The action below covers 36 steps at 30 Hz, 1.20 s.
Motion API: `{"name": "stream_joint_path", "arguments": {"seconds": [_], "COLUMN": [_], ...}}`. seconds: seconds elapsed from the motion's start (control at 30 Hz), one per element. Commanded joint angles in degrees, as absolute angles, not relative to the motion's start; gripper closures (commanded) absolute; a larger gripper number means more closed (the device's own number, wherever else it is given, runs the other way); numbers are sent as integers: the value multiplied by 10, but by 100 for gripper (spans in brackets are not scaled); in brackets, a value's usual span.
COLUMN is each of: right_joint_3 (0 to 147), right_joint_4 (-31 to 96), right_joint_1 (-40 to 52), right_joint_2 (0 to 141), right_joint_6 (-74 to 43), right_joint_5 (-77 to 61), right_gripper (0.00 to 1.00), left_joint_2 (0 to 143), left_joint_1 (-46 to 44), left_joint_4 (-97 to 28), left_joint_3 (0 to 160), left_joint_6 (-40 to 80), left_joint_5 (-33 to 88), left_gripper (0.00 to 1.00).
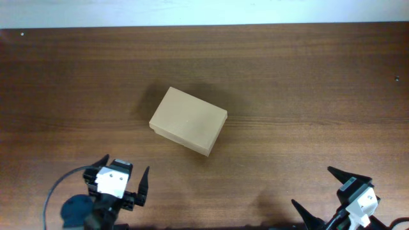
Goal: Pack container
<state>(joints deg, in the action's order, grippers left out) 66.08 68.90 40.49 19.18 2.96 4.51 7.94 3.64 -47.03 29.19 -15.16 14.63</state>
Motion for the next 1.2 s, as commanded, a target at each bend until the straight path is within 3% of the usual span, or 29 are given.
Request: {"name": "stream_joint_path", "arguments": {"seconds": [0.0, 0.37, 0.6, 1.17], "right_joint_3": [658, 658, 658, 658], "right_joint_4": [688, 688, 688, 688], "right_joint_1": [404, 404, 404, 404], "right_joint_2": [191, 191, 191, 191], "right_joint_6": [25, 25, 25, 25], "right_joint_5": [52, 52, 52, 52], "right_gripper": [1, 1, 1, 1], "left_joint_2": [44, 3, 3, 3], "left_joint_1": [34, 33, 14, 13], "left_joint_4": [-467, -467, -467, -467], "left_joint_3": [237, 151, 122, 112], "left_joint_6": [-164, -102, -30, -30], "left_joint_5": [107, 44, -65, -58], "left_gripper": [0, 0, 0, 0]}}
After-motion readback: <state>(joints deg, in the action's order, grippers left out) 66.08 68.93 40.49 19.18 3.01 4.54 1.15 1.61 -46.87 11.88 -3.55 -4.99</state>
